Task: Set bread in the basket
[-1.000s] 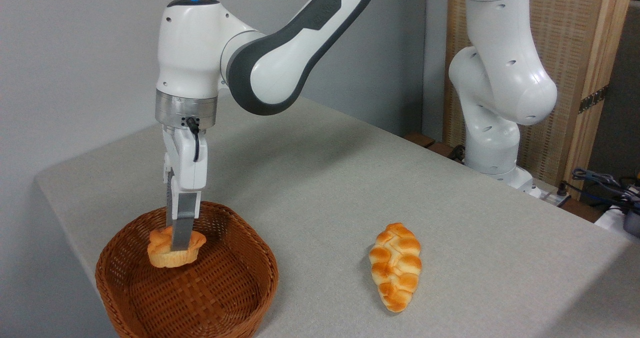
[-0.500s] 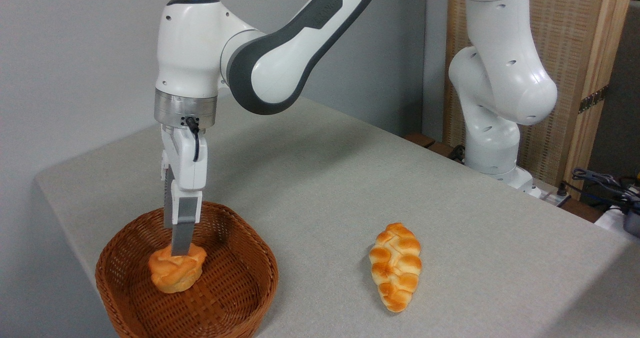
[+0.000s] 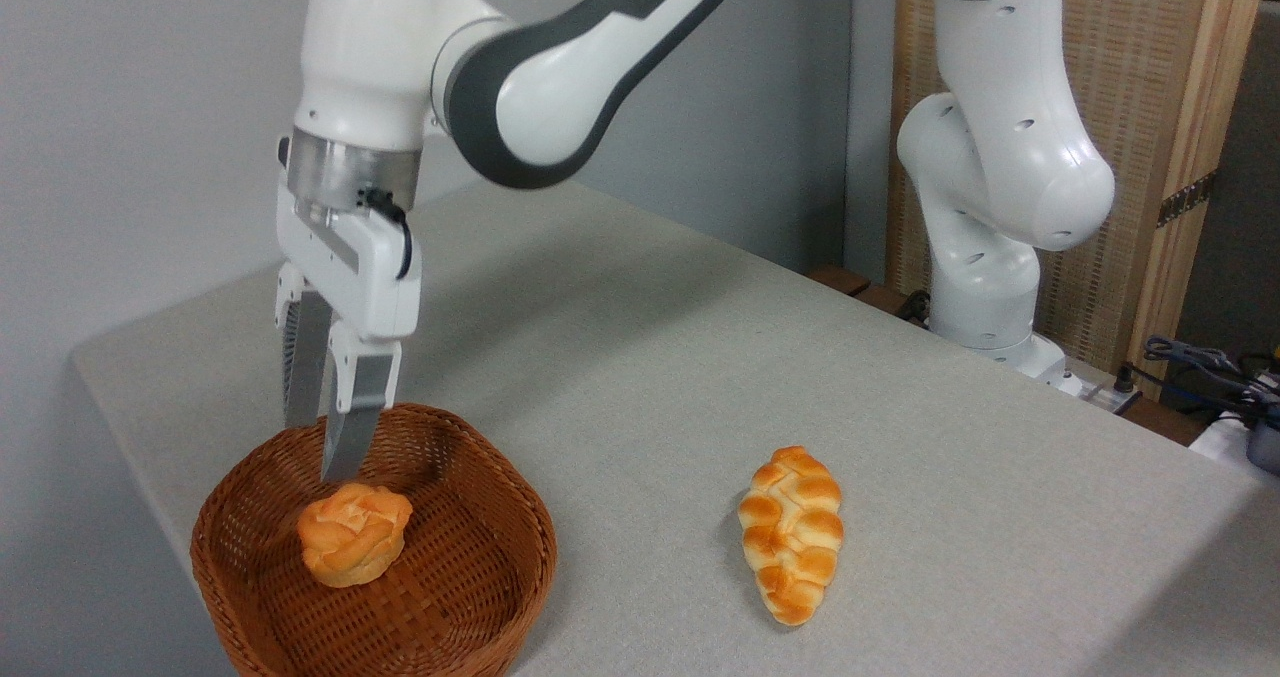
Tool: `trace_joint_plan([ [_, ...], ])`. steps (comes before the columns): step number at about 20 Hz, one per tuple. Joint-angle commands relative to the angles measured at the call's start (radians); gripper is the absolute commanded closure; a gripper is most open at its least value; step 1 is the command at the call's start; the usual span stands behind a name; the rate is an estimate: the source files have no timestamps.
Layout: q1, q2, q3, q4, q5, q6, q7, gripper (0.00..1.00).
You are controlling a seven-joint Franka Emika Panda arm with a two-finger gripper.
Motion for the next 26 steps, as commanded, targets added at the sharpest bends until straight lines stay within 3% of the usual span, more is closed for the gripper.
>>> trace_joint_plan([
  [1,-0.003,-0.079,0.008,0.052,0.001,-0.230,-0.028,0.00],
  [3,-0.003,-0.080,0.006,0.121,-0.003,-0.360,-0.027,0.00],
  [5,-0.002,-0.077,0.019,0.212,-0.041,-0.531,-0.025,0.00],
  [11,-0.002,-0.080,0.054,0.324,-0.071,-0.826,-0.019,0.00],
  [15,0.006,-0.098,0.054,0.326,-0.069,-0.859,-0.013,0.00],
  [17,0.046,-0.101,0.043,0.326,-0.072,-0.859,-0.008,0.00],
  [26,0.073,-0.124,0.043,0.319,-0.104,-0.865,0.053,0.00],
])
